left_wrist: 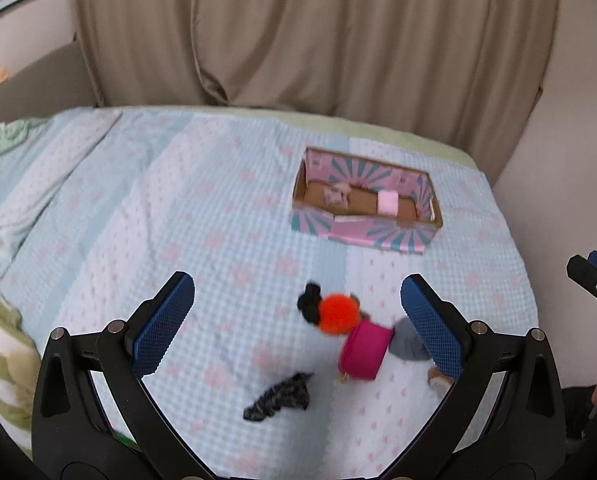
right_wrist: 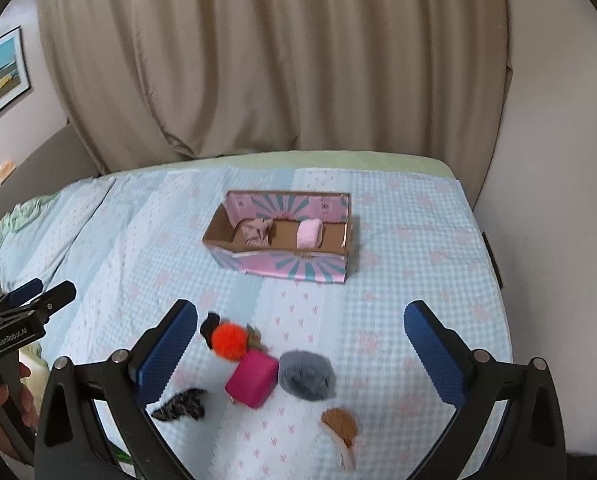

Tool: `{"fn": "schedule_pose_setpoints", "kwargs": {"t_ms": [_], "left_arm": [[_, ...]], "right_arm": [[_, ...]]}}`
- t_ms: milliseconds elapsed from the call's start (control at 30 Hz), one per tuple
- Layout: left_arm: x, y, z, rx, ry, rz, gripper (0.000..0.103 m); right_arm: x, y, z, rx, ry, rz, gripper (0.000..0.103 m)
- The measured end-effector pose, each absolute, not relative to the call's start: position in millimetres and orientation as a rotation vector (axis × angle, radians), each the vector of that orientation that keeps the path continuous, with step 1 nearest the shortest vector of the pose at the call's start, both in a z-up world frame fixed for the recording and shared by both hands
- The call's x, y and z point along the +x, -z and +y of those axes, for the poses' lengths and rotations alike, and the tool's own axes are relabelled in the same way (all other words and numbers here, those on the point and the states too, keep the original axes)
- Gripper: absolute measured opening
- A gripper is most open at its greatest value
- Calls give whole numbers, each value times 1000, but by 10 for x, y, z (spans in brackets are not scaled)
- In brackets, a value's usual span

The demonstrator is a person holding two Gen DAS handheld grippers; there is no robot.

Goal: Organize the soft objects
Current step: 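Grasp the black patterned cloth with the left tool while the right tool grasps the grey fluffy ball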

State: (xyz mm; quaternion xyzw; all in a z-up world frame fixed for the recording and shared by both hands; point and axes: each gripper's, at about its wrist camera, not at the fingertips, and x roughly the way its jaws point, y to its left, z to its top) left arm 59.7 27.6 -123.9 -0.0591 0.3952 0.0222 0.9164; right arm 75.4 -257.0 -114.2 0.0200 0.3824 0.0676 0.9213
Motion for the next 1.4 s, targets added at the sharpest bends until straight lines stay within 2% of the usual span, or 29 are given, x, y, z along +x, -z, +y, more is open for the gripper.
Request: {"fn": "schedule_pose_setpoints", "kwargs": {"t_ms": [333, 800, 1067, 1167, 1233, 1300, 1367, 1400], "left_arm": [[220, 2386, 143, -137, -3, 899, 103], [294, 3973, 34, -112, -20, 963, 101], [320, 4331, 68, -88, -47, 1001, 95], [337, 4415, 98, -92, -50, 1022, 90], [349, 4455, 108, -83, -54, 1031, 83], [362, 4479, 116, -71, -60, 1042, 75], [373, 4503, 140, -64, -61, 1054, 71], [373, 4503, 156, -68, -56, 1055, 67]], "right_arm": [[591, 2115, -2500, 7, -198, 860, 103], [1090, 3523, -2392, 13, -203, 915, 103], [1284, 3930, -2406, 28, -218, 975, 103], [1344, 4032, -2437, 41, -216, 1000, 103], [1375, 4073, -2460, 66, -217, 1009, 103], [1401, 4111, -2481, 97, -225, 1019, 93], [1445, 4172, -2475, 111, -240, 1049, 75], [1458, 4189, -2464, 112, -239, 1056, 74]]}}
